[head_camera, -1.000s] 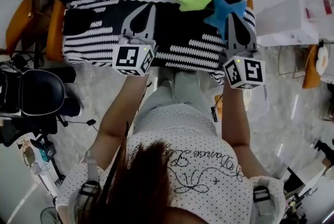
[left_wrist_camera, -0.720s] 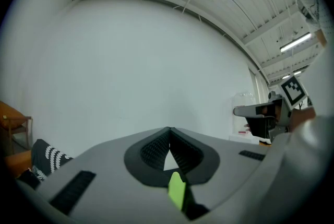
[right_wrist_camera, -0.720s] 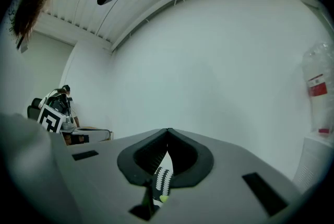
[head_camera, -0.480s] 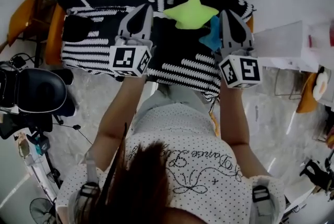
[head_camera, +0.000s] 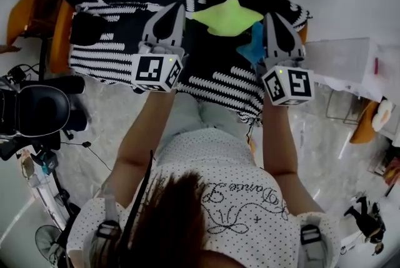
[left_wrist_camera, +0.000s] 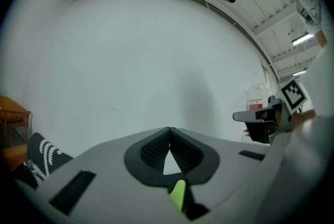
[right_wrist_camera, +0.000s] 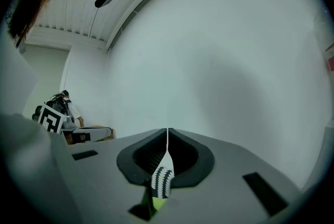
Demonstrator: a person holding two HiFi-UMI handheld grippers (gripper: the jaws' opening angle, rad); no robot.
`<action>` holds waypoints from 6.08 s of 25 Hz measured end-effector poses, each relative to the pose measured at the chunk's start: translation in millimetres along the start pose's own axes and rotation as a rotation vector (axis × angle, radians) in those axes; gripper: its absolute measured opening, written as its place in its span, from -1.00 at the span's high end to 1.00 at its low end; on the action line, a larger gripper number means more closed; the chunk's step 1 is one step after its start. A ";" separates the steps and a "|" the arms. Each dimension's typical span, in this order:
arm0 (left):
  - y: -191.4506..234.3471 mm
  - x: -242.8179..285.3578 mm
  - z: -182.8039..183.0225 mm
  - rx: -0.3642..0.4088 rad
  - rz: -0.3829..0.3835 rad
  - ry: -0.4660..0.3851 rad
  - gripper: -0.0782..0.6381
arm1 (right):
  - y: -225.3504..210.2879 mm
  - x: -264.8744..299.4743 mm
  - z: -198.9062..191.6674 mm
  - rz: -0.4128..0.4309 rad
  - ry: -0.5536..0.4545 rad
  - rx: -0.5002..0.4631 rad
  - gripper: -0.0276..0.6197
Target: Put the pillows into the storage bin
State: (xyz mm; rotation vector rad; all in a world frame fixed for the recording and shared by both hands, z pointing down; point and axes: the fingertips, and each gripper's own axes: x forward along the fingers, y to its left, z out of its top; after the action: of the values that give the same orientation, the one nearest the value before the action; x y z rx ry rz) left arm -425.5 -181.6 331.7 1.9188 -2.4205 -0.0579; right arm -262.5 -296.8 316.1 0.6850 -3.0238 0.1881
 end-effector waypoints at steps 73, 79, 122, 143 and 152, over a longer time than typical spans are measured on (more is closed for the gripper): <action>122.0 44.0 -61.0 -0.007 -0.032 0.102 0.77 | -8.4 128.5 -72.7 -0.076 0.114 0.024 0.36; 139.7 34.5 -28.4 0.039 -0.051 0.051 0.77 | 2.8 95.3 -16.4 -0.133 0.050 -0.024 0.37; -458.4 -187.8 -8.1 0.007 -1.061 -0.001 0.77 | 29.5 -654.1 -4.0 -1.200 -0.116 0.020 0.40; -794.7 -134.2 -78.6 0.028 -1.508 0.096 0.77 | -106.9 -841.9 -66.4 -1.619 -0.122 0.161 0.40; -840.9 -149.1 -171.2 0.075 -1.495 0.242 0.77 | -132.1 -868.7 -183.9 -1.594 -0.081 0.402 0.40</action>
State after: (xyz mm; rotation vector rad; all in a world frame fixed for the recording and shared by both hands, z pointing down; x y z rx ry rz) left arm 436.4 -227.8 447.9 2.9614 -0.4373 0.1912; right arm 579.6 -20.9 459.8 2.6929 -1.5754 0.6201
